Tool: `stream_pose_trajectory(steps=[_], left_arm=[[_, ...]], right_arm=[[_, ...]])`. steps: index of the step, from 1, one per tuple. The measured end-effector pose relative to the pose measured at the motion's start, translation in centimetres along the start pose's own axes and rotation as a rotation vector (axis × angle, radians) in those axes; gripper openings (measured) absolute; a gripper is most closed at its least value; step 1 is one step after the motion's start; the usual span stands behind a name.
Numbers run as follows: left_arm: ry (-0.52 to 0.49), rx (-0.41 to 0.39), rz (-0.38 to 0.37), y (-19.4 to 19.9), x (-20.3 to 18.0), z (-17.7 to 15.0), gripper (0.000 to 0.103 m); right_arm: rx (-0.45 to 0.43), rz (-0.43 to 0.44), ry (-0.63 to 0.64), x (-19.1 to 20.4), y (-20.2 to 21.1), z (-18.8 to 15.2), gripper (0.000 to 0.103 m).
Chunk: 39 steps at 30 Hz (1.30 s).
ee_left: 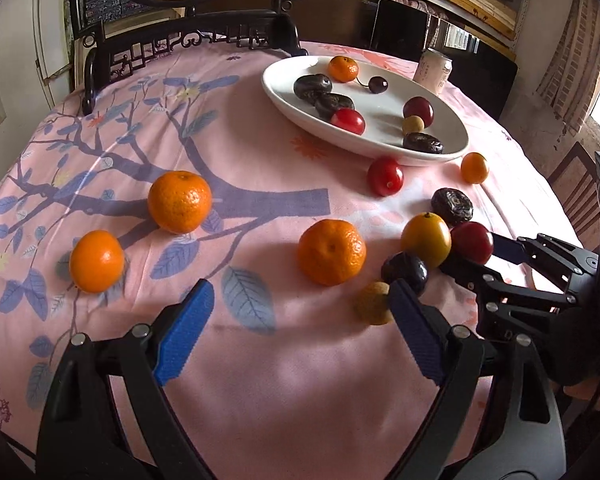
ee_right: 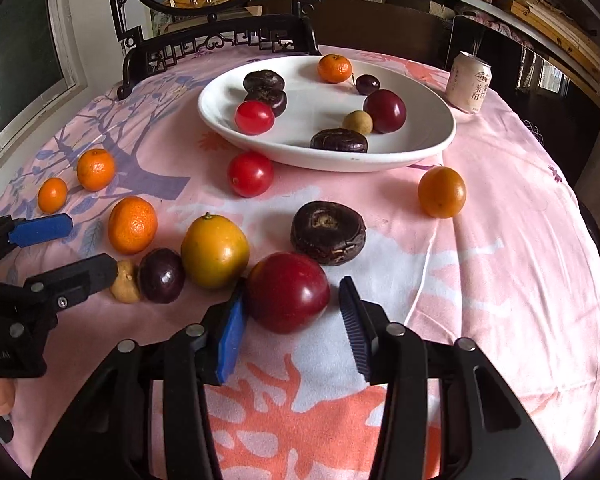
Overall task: Organize fruits
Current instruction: 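Grasp a red plum with the right gripper while the left gripper grasps a small brown fruit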
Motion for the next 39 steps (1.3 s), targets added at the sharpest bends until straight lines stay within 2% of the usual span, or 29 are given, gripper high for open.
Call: stream_pose_trajectory(steps=[3,11,13,15,17,19,21,22,24,27,32,36,39], left_arm=[[-0.022,-0.005,-0.001,0.0,-0.5,-0.1,0.091],[-0.031,0.01,-0.056,-0.2,-1.9,-0.3,0.091],[-0.025,0.03,-0.028,-0.6,-2.1,-0.5,0.091],[-0.038,0.066,-0.041,-1.4,-2.8,-0.9,0.09],[-0.07,0.062,0.0,-1.6,-3.2,-1.0,0.088],[-0.096,0.06,0.032,-1.8,-3.3,-1.0,0.083],[-0.13,0.049,0.06,-2.0,-3.6,-0.6,0.071],[-0.149,0.044,0.05,-2.0,-4.0,-0.4,0.065],[-0.185,0.041,0.032,-2.1,-4.8,-0.1,0.044],[-0.212,0.05,0.013,-2.0,-5.9,0.0,0.023],[-0.202,0.068,-0.001,-1.0,-6.4,-0.6,0.023],[-0.195,0.044,0.007,0.6,-6.3,-0.6,0.023],[-0.183,0.004,-0.002,2.1,-6.0,1.0,0.023]], right_arm=[[-0.015,-0.01,-0.036,-0.6,0.4,-0.1,0.037],[-0.032,0.068,-0.156,-3.1,2.1,-1.0,0.037],[-0.021,0.091,-0.17,-3.2,2.1,-1.1,0.037],[-0.023,0.107,-0.176,-3.2,2.3,-1.0,0.037],[-0.035,0.119,-0.177,-3.2,2.8,-0.9,0.037],[-0.047,0.127,-0.175,-3.3,3.2,-0.7,0.037],[-0.045,0.127,-0.174,-3.4,3.2,-0.8,0.037],[-0.04,0.128,-0.174,-3.4,3.1,-0.8,0.037],[-0.041,0.123,-0.175,-3.5,3.2,-0.8,0.037],[-0.072,0.124,-0.169,-3.5,4.0,-0.5,0.037],[-0.102,0.129,-0.174,-3.7,4.7,-0.3,0.037],[-0.131,0.139,-0.174,-3.6,5.1,0.0,0.037],[-0.155,0.151,-0.192,-3.6,5.9,0.6,0.037]])
Point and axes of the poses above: each gripper's, at about its wrist camera, not at the fingertips, and y roughly against the way its jaws point, x to its left, z to its top, the point moved 9 cm from there along -y, roughly the way its jaws point, and after that the axes turned 10 degrees about -y, right-handed, at the moved point
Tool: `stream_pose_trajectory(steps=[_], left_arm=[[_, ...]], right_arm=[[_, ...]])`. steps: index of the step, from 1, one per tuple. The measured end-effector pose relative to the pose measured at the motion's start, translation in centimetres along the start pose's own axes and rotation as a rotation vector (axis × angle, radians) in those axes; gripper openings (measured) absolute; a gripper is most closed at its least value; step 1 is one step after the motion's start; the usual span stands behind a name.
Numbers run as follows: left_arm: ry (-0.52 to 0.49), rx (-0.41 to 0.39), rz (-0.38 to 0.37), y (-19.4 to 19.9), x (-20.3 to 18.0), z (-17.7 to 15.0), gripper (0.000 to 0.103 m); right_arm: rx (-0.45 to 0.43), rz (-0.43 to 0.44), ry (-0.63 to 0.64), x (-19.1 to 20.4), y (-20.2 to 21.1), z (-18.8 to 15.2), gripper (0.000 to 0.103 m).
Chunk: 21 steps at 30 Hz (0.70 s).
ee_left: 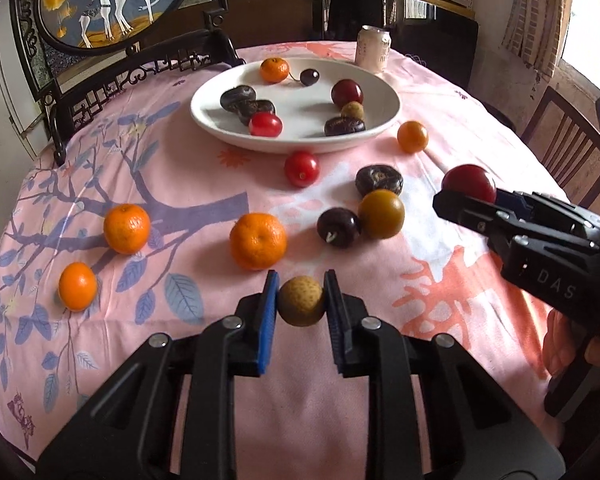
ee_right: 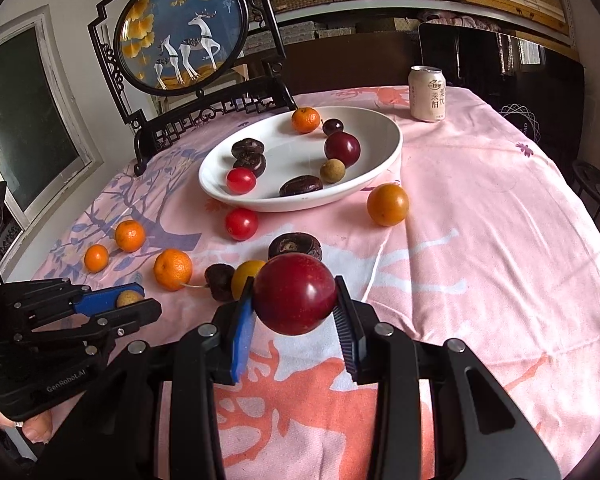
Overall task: Organize fruits
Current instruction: 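Grasp a red plum with the right gripper while the left gripper grasps a small brown fruit, then place the red plum and brown fruit on the white plate, opening both grippers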
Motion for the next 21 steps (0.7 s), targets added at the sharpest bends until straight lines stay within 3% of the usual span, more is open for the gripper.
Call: stream_pose_trajectory(steps=[5,9,14,20,21], left_arm=[[0.001,-0.066,0.006,0.9,1.2,4.5,0.023],[0.005,-0.086,0.024,-1.0,2.1,8.3,0.023],[0.068,-0.048,0.045,-5.3,4.3,11.6,0.023],[0.142,-0.005,0.026,-9.2,6.1,12.6,0.024],[0.157,-0.009,0.028,-9.6,6.3,12.8,0.029]], right_arm=[[-0.031,0.054,0.006,1.7,1.5,2.3,0.038],[-0.045,0.041,0.066,2.8,0.6,5.0,0.037],[-0.003,0.03,0.12,3.5,-3.8,6.9,0.037],[0.033,0.011,0.158,3.4,-8.4,8.1,0.039],[0.03,0.014,0.159,3.4,-8.9,8.3,0.041]])
Point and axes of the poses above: each gripper's, at about its wrist camera, not at the fingertips, and y roughly against the way its jaws point, x to its left, z to its top, the point moved 9 cm from there along -y, roughly the way its jaws point, and after that the axes turned 10 degrees about -y, right-handed, at the moved point
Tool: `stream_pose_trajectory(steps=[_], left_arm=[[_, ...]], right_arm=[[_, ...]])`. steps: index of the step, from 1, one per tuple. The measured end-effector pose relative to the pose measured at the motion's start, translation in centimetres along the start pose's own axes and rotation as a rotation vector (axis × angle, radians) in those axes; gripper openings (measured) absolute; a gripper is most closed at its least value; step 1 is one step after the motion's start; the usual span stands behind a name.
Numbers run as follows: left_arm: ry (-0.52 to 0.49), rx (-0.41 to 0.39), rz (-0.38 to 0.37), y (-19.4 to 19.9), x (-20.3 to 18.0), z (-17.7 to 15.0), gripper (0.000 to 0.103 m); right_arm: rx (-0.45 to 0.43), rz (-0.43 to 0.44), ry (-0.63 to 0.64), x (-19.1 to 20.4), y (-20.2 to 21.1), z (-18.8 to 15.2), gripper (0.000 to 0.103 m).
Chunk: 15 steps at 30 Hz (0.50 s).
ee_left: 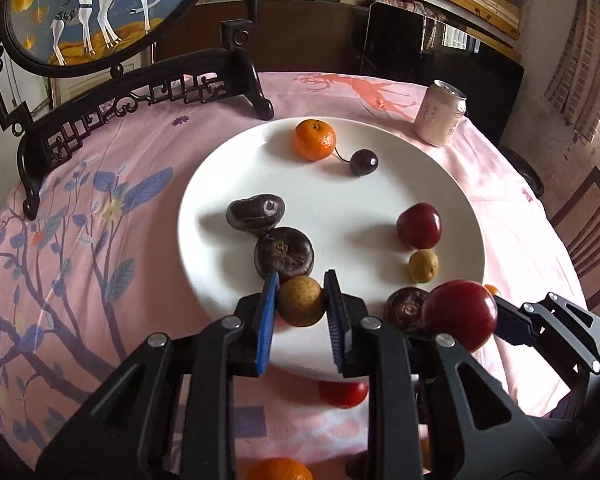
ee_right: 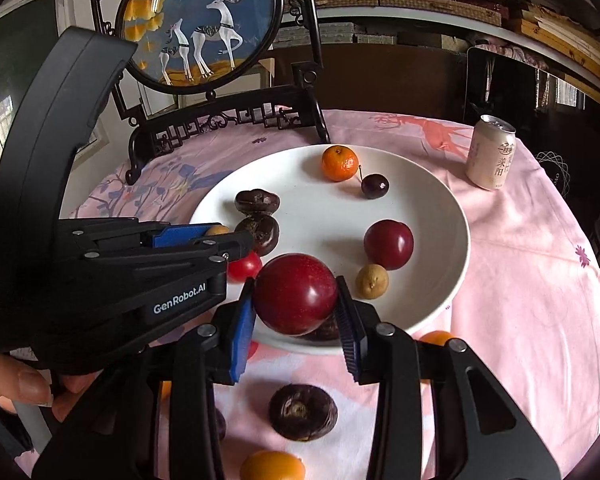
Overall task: Organize fruits
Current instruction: 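Place the red plum and brown fruit on the white plate, opening both grippers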
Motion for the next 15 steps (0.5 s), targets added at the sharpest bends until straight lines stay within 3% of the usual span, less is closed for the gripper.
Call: stream_pose_trajectory(steps=[2,4,5,6,15], left_arm=[[0.022,-0.006,0.021,-0.5,0.5,0.4,0.041],[0.046,-0.018,0.027,-0.3,1.0,0.8,0.058],[0.065,-0.033,0.027,-0.1,1.3,1.0,0.075],[0.083,-0.056,0.028,0.4,1.5,1.1,0.083],[0.088,-0.068,0.059,4.6,2.0,-2.0,0.086]], right_arm=[[-0.045,-0.037,0.001,-0.7,-0.2,0.6,0.054],[-0.093,-0.047,-0.023,-1.6,0.4,0.9,0.056],[-0.094,-0.023,-0.033,-1.7,0.8,0.9,0.056],[-0.084,-0.003,-0.035,-1.8,1.1,0.8,0.056],[-0.093,0.004,-0.093,-2.7,5.9,-1.6,0.056]])
Point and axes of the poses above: each gripper's, at about its wrist camera, not at the fingertips, and y roughly against the way its jaws point, x to its left, z to its top, the point moved 9 cm from there along -y, roughly the way its jaws point, and after that the axes turned 10 degrees about -y, right-handed, at the moved point
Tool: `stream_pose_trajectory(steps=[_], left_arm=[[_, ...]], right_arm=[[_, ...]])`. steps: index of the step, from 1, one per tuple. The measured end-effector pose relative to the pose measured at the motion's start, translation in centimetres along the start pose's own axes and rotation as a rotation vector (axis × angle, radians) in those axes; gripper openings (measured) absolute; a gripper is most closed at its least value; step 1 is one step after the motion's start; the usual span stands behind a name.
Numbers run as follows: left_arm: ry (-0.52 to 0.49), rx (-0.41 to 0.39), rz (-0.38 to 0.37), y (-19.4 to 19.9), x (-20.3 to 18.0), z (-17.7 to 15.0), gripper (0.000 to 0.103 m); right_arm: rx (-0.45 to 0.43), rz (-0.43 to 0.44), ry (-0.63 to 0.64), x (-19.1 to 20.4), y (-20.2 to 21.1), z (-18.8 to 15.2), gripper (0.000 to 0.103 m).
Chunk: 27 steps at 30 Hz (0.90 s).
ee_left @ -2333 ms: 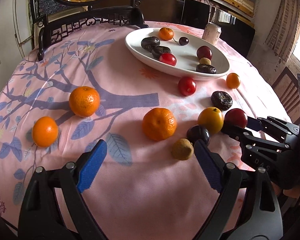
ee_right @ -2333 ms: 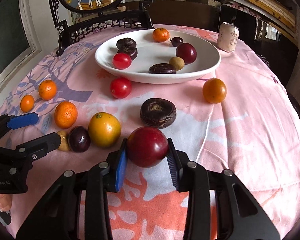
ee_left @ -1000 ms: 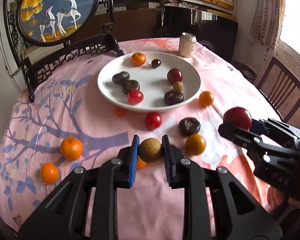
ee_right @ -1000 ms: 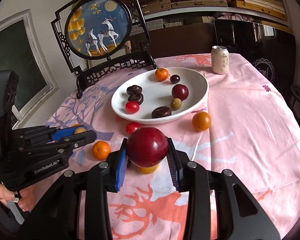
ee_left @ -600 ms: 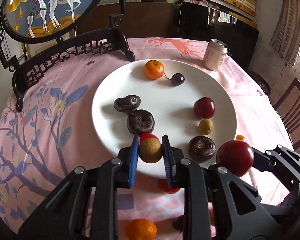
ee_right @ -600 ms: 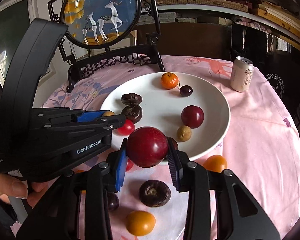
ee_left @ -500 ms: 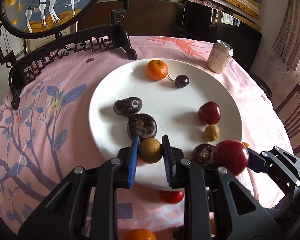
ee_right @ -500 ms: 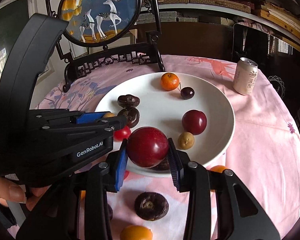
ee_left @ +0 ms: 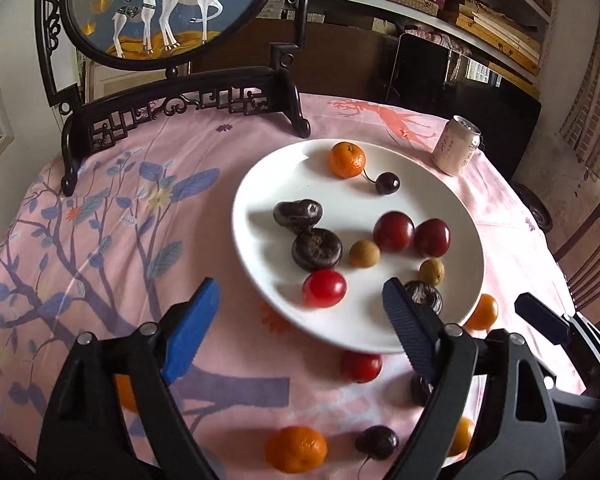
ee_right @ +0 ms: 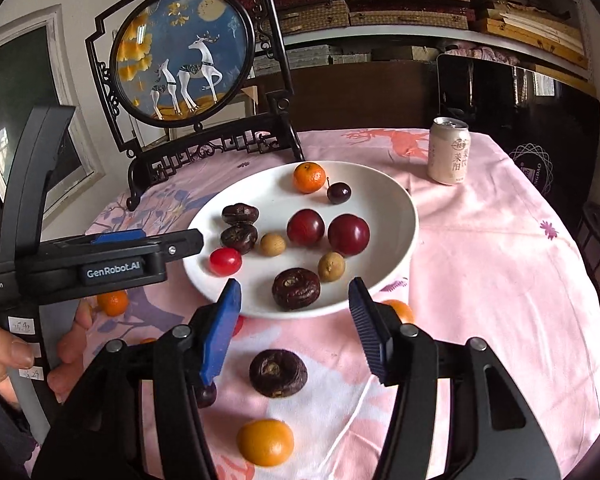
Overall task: Organize fruits
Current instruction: 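Place the red plum and brown fruit on the white plate, opening both grippers, then move the open right gripper toward an orange while the left gripper withdraws from the plate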
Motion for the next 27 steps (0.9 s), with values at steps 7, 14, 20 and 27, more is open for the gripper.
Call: stream_pose_trajectory(steps=[7,14,20,27], left_arm=[[-0.03,-0.02,0.007,3.9,0.1,-3.8,0.088],[-0.05,-0.011,0.011,5.5,0.3,-7.5,0.09],[-0.089,0.003,0.028,4.7,0.5,-8.9,0.09],[-0.093,-0.011,0.018,3.9,1.0,-9.0,0.09]], right_arm=[[0.014,-0.03,-0.045,-1.0,3.1,-3.2,0.056],[0.074,-0.045,-0.065,-0.9,4.0,-6.9,0.056],[0.111,-0.073,-0.04,-0.4,3.8,-8.5,0.056],[0.148,-0.091,-0.012,0.4,2.8,-9.7,0.056]])
Point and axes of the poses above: each gripper's, at about its wrist camera, not at the fingertips, and y roughly against the way its jaws point, x to its left, z to its top, the point moved 9 cm from there along -y, roughly the way its jaws point, and after that the axes turned 10 degrees about -y, right-handed, at the moved point
